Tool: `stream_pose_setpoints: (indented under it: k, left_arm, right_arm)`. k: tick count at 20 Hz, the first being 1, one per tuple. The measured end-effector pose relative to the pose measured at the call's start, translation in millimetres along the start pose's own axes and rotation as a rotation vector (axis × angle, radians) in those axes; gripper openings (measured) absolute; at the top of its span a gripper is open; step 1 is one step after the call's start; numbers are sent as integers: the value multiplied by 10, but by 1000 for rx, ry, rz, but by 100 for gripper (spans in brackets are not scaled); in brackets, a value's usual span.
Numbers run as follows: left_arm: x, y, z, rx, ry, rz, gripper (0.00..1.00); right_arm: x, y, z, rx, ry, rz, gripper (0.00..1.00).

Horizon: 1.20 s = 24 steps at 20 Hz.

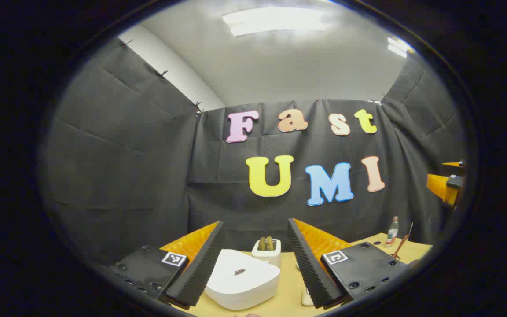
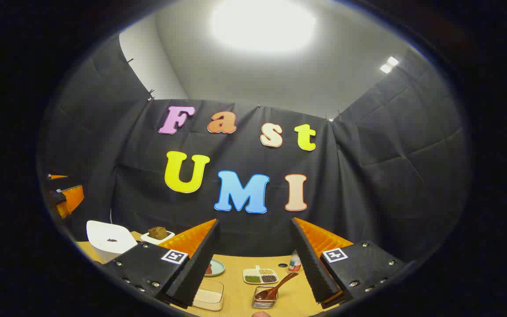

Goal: Close the left gripper, press the button to open the rice cooker; take a wooden spoon from the chopstick holder with the right hand, scoop a spoonful of rice and pour it into the rice cooker, then put the wooden spoon back into the chopstick holder.

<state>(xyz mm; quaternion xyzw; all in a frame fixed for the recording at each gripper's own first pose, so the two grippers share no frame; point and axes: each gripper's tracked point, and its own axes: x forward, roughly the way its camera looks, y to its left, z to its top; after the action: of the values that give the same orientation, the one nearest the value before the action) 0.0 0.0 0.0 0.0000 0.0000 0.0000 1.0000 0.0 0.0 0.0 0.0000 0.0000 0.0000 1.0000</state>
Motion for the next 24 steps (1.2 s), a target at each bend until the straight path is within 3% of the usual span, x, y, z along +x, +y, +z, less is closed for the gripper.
stream_pose_setpoints:
  k: [18,19,22,23,24]
  left_arm:
    - [100,-304,12,38,11,-3,98]
    - [111,-304,20,38,9,-3,96]
    - [93,-325,39,43,1,-31,80]
    - [87,-342,47,46,-2,-37,82]
    - [103,-325,51,48,-4,-43,72]
  right_arm:
    - [129,-359,-377,56,90,0,96]
    - [122,-357,-369,58,88,1,96]
    - [148,-330,-370,55,84,5,96]
    - [149,-321,-372,51,84,6,95]
    - [155,-315,-364,49,84,7,96]
